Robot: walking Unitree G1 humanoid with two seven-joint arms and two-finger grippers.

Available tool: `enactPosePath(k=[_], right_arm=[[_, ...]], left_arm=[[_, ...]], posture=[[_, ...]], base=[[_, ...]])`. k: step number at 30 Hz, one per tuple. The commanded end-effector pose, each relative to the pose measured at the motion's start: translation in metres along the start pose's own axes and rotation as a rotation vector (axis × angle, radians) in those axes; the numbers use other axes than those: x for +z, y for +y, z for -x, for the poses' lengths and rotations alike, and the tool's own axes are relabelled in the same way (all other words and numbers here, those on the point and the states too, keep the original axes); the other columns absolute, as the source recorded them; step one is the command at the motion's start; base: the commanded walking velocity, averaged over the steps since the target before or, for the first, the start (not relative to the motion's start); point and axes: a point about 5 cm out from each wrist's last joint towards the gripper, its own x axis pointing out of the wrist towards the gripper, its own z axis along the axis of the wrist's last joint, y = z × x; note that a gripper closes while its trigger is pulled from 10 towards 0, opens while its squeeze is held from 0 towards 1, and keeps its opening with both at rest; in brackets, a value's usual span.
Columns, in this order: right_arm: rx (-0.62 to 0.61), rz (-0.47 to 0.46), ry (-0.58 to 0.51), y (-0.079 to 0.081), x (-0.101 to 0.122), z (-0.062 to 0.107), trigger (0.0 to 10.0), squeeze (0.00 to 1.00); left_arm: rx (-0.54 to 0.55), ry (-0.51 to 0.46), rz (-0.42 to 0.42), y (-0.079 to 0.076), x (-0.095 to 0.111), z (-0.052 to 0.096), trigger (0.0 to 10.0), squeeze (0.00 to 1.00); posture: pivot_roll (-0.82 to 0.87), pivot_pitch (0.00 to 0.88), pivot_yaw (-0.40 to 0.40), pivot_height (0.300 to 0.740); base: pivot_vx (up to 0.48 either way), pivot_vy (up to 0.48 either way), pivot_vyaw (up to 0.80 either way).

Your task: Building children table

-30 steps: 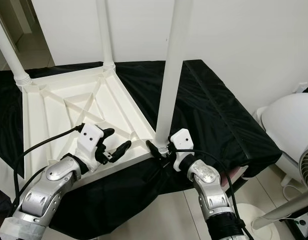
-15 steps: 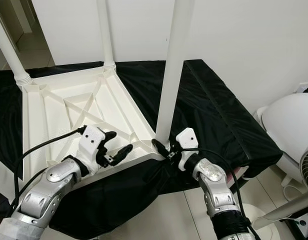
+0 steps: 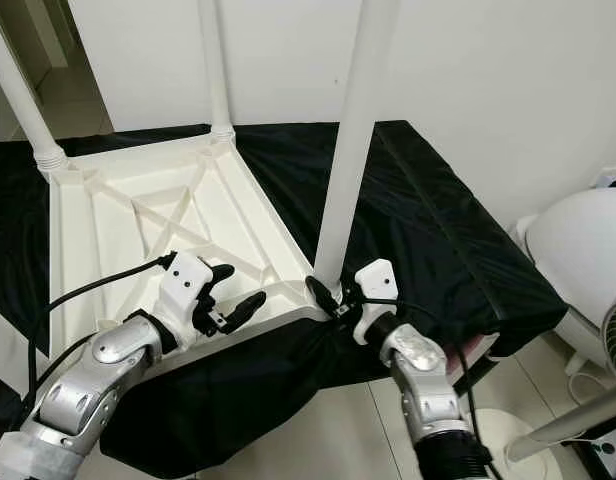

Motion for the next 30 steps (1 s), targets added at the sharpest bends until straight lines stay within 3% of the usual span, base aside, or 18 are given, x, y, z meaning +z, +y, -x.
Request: enactPosePath(k=[1, 3, 5, 7, 10, 12, 13, 16, 24, 25, 30], right_arm=[[-0.101, 0.007, 0.041, -0.008, -0.003, 0.000, 10.0, 0.00], [-0.184, -0.014, 0.057, -0.008, -0.004, -0.003, 10.0, 0.00], [-0.184, -0.014, 0.057, -0.008, -0.004, -0.003, 10.0, 0.00], [-0.323, -0.106, 0.054, 0.008, -0.004, -0.006, 10.0, 0.00], [-0.359, -0.125, 0.052, 0.013, -0.004, -0.008, 10.0, 0.00], [-0.424, -0.158, 0.057, 0.026, -0.006, -0.011, 10.0, 0.00], [-0.424, -0.158, 0.057, 0.026, -0.006, -0.011, 10.0, 0.00], [-0.406, -0.189, 0.050, 0.047, -0.004, -0.015, 10.0, 0.00], [-0.446, -0.161, 0.045, 0.036, 0.000, -0.012, 10.0, 0.00], [-0.439, -0.163, 0.042, 0.035, 0.001, -0.012, 10.0, 1.00], [-0.373, -0.160, 0.002, 0.030, 0.007, -0.010, 10.0, 1.00]], left_arm=[[-0.149, 0.005, -0.003, -0.007, -0.001, 0.000, 10.0, 0.00], [-0.152, 0.007, -0.007, -0.008, -0.001, 0.001, 10.0, 0.00], [-0.152, 0.007, -0.007, -0.008, -0.001, 0.001, 10.0, 0.00], [-0.152, 0.010, -0.007, -0.008, -0.001, 0.003, 10.0, 0.00], [-0.153, 0.009, -0.009, -0.008, -0.001, 0.003, 10.0, 0.00], [-0.140, 0.012, -0.005, -0.007, -0.002, 0.004, 10.0, 0.00], [-0.140, 0.012, -0.005, -0.007, -0.002, 0.004, 10.0, 0.00], [-0.126, 0.006, 0.005, -0.007, -0.002, 0.004, 10.0, 0.00], [-0.128, 0.002, 0.007, -0.008, -0.003, 0.001, 10.0, 0.00], [-0.123, -0.011, 0.011, -0.008, -0.001, -0.001, 10.0, 0.00], [-0.126, -0.029, 0.003, -0.006, 0.002, -0.010, 10.0, 0.00]], posture=[[0.09, 0.000, 0.020, 0.740], [0.09, 0.000, 0.020, 0.740], [0.09, 0.000, 0.020, 0.740], [0.09, 0.000, 0.008, 0.740], [0.09, 0.000, 0.008, 0.740], [0.09, 0.000, -0.005, 0.740], [0.09, 0.000, -0.005, 0.740], [0.09, 0.000, -0.011, 0.740], [0.08, 0.000, -0.014, 0.740], [0.08, 0.000, -0.026, 0.740], [0.06, 0.000, -0.025, 0.740]], base=[[0.000, 0.000, 0.00], [0.000, 0.000, 0.00], [0.000, 0.000, 0.00], [0.000, 0.000, 0.00], [0.000, 0.000, 0.00], [0.000, 0.000, 0.00], [0.000, 0.000, 0.00], [0.000, 0.000, 0.00], [0.000, 0.000, 0.00], [0.000, 0.000, 0.00], [0.000, 0.000, 0.00]])
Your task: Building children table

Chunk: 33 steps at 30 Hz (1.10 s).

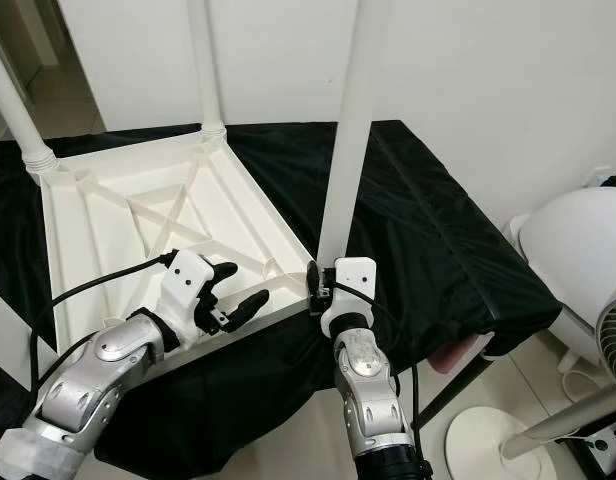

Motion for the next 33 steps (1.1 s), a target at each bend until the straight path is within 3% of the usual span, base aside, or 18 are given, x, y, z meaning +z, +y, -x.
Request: enactPosePath(k=[1, 10, 11, 13, 14, 21, 33], right_arm=[[0.013, -0.016, -0.008, 0.000, 0.002, 0.001, 10.0, 1.00], [0.210, 0.072, -0.044, -0.022, 0.015, 0.002, 10.0, 1.00], [0.267, 0.087, -0.043, -0.027, 0.018, 0.000, 10.0, 0.58], [0.303, 0.095, -0.041, -0.031, 0.020, -0.001, 10.0, 0.58], [0.344, 0.117, -0.036, -0.036, 0.021, -0.004, 10.0, 0.00], [0.543, 0.164, 0.012, -0.050, 0.025, -0.021, 10.0, 0.00], [0.751, 0.260, 0.095, -0.047, 0.027, -0.045, 10.0, 0.00]], left_arm=[[-0.111, -0.003, -0.007, -0.007, 0.000, -0.002, 10.0, 0.00], [-0.131, -0.004, -0.019, -0.006, 0.002, -0.004, 10.0, 0.00], [-0.137, -0.003, -0.024, -0.007, 0.002, -0.004, 10.0, 0.00], [-0.142, -0.004, -0.027, -0.008, 0.002, -0.005, 10.0, 0.00], [-0.150, -0.004, -0.031, -0.009, 0.002, -0.005, 10.0, 0.00], [-0.185, -0.005, -0.032, -0.015, 0.004, -0.007, 10.0, 0.00], [-0.223, -0.018, -0.062, -0.015, 0.012, -0.013, 10.0, 0.00]], posture=[[0.06, 0.000, -0.025, 0.740], [0.05, 0.000, -0.014, 0.740], [0.04, 0.000, -0.015, 0.740], [0.04, 0.000, -0.015, 0.740], [0.04, 0.000, -0.016, 0.740], [0.03, 0.000, -0.004, 0.740], [0.04, 0.021, 0.008, 0.740]], base=[[0.000, 0.000, 0.00], [0.000, 0.000, 0.00], [0.000, 0.000, 0.00], [0.000, 0.000, 0.00], [0.000, 0.000, 0.00], [0.000, 0.000, 0.00], [0.000, 0.000, 0.00]])
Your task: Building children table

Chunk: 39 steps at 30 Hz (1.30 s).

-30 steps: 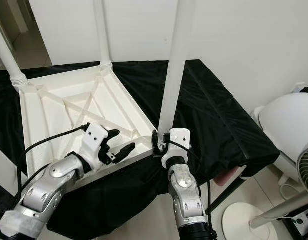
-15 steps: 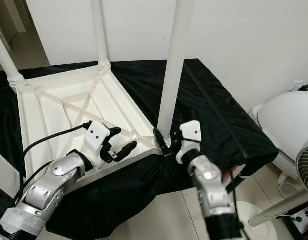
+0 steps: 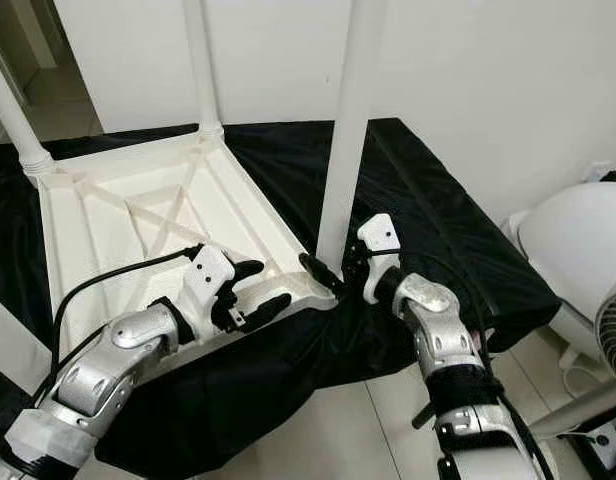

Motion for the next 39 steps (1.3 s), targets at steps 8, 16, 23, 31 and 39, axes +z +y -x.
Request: enactPosePath(k=[8, 16, 23, 31, 39], right_arm=[[0.122, 0.004, 0.071, 0.004, -0.011, -0.002, 0.1, 0.00], [0.129, -0.039, 0.077, 0.003, -0.018, 0.004, 0.0, 0.00], [-0.017, -0.099, 0.008, 0.001, -0.014, 0.008, 10.0, 0.00], [-0.298, -0.126, -0.056, 0.013, -0.003, 0.006, 10.0, 0.00], [-0.645, -0.210, -0.042, 0.042, -0.010, -0.001, 10.0, 0.00]], left_arm=[[-0.073, -0.005, -0.035, -0.001, 0.007, -0.003, 10.0, 0.00], [-0.063, -0.008, -0.032, -0.001, 0.006, -0.003, 10.0, 0.00], [-0.077, -0.006, -0.022, -0.005, 0.004, -0.004, 10.0, 0.00], [-0.081, -0.008, -0.019, -0.006, 0.004, -0.006, 10.0, 0.00], [-0.063, -0.001, -0.021, -0.001, 0.004, -0.002, 10.0, 0.00]], posture=[[0.05, 0.034, -0.027, 0.740], [0.04, 0.049, -0.040, 0.740], [0.01, 0.053, -0.041, 0.740], [0.02, 0.046, -0.043, 0.740], [0.01, 0.073, -0.038, 0.740]], base=[[0.000, 0.000, 0.00], [0.000, 0.000, 0.00], [0.000, 0.000, 0.00], [0.000, 0.000, 0.00], [0.000, 0.000, 0.00]])
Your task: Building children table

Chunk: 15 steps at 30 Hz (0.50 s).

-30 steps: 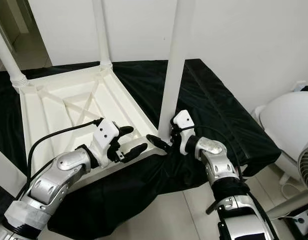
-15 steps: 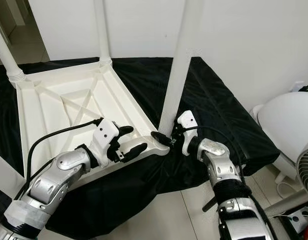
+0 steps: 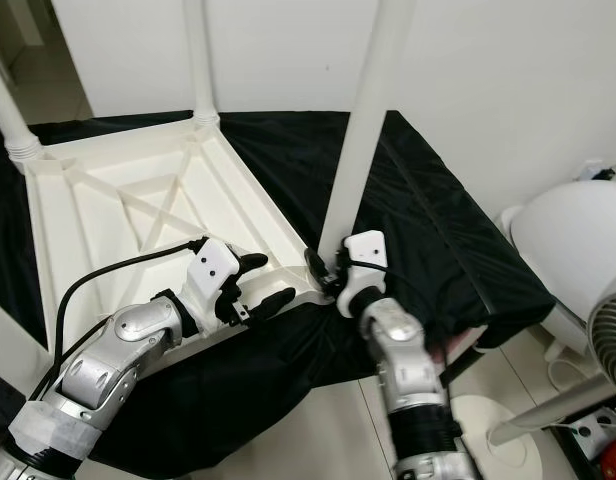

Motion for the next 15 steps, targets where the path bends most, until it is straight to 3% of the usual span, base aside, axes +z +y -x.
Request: enactPosePath(k=[1, 3, 7, 10, 11, 15], right_arm=[[-0.094, -0.016, 0.024, -0.008, -0.004, 0.004, 10.0, 0.00], [-0.161, -0.052, 0.032, 0.004, -0.007, 0.005, 10.0, 0.00], [-0.135, -0.052, 0.007, 0.020, -0.002, 0.004, 10.0, 0.00], [-0.122, -0.041, -0.005, 0.022, 0.001, 0.004, 10.0, 0.00], [-0.107, -0.048, -0.021, 0.020, 0.004, 0.006, 10.0, 1.00], [-0.102, -0.067, -0.032, 0.017, 0.007, 0.010, 10.0, 1.00]], left_arm=[[-0.052, 0.011, -0.001, -0.002, -0.002, 0.002, 10.0, 0.00], [-0.048, 0.012, 0.000, -0.001, -0.002, 0.001, 10.0, 0.00], [-0.028, 0.005, 0.009, -0.002, 0.000, 0.003, 10.0, 0.00], [-0.021, 0.005, 0.012, -0.003, -0.001, 0.003, 10.0, 0.00], [-0.011, 0.005, 0.016, -0.003, -0.002, 0.005, 10.0, 0.00], [0.008, 0.005, 0.020, -0.002, -0.002, 0.008, 10.0, 0.00]], posture=[[0.01, 0.073, -0.038, 0.740], [0.02, 0.081, -0.041, 0.740], [0.02, 0.094, -0.058, 0.740], [0.02, 0.095, -0.061, 0.740], [0.03, 0.096, -0.068, 0.740], [0.03, 0.100, -0.076, 0.740]], base=[[0.000, 0.000, 0.00], [0.000, 0.000, 0.00], [0.000, 0.000, 0.00], [0.000, 0.000, 0.00], [0.000, 0.000, 0.00], [0.000, 0.000, 0.00]])
